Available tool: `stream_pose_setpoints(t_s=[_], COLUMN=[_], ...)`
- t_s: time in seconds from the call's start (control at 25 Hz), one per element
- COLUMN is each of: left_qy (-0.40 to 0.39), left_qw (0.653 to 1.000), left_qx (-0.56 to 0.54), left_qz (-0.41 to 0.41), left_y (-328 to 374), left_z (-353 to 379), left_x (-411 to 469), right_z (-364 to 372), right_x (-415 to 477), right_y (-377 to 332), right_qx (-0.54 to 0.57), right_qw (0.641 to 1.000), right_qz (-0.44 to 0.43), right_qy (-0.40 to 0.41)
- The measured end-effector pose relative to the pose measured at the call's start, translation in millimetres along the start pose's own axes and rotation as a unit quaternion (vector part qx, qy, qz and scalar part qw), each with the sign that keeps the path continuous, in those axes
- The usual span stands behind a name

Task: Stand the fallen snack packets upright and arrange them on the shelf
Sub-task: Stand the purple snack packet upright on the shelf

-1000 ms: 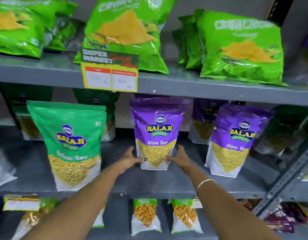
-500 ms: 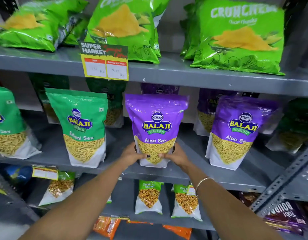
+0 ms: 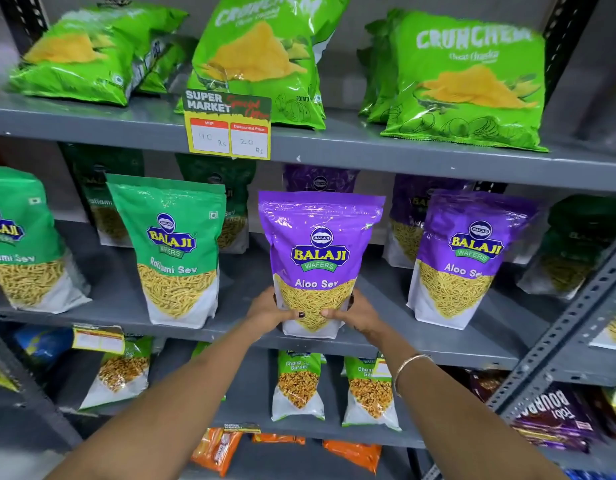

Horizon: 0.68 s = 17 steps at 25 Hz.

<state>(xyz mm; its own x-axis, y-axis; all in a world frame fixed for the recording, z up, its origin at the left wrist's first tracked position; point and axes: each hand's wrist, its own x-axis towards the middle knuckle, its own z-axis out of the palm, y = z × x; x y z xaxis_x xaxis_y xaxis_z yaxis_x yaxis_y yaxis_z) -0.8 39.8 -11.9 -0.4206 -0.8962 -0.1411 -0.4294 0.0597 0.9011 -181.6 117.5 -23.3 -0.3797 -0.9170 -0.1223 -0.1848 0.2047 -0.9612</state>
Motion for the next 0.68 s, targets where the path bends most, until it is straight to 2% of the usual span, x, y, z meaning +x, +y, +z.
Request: stream_pose_setpoints(t_s=[0.2, 0.32, 0.4, 0.48, 0.52, 0.6, 0.68], left_qy=[-0.005, -0.047, -0.117, -0.221, -0.276, -0.365, -0.413], left_qw=[1.000, 0.994, 0.971, 0.914, 0.879, 0.843, 0.856], left_qx=[0.011, 0.098, 0.189, 0.289, 0.330, 0.341, 0.276], left_qz=[0.005, -0.015, -0.086, -0.182, -0.204, -0.198, -0.142], left_y=[0, 0, 3, 15, 23, 38, 56], left_z=[0, -3, -7, -5, 2, 24, 53], left_x=[-2, -2, -1, -6, -8, -10, -10], right_z=[1, -1, -11, -30, -46, -81, -123], right_x=[-3, -9, -14, -18, -21, -27, -31], right_y=[-3, -6, -6, 2, 8, 22, 39], right_qx=[0.008, 0.001, -0.018, -0.059, -0.087, -0.147, -0.155], right_qw=[1.000, 1.000, 0.998, 0.993, 0.988, 0.971, 0.961], right_qz=[0.011, 0.029, 0.046, 0.061, 0.071, 0.102, 0.130], right_qy=[-0.010, 0.000, 0.031, 0.078, 0.106, 0.156, 0.190])
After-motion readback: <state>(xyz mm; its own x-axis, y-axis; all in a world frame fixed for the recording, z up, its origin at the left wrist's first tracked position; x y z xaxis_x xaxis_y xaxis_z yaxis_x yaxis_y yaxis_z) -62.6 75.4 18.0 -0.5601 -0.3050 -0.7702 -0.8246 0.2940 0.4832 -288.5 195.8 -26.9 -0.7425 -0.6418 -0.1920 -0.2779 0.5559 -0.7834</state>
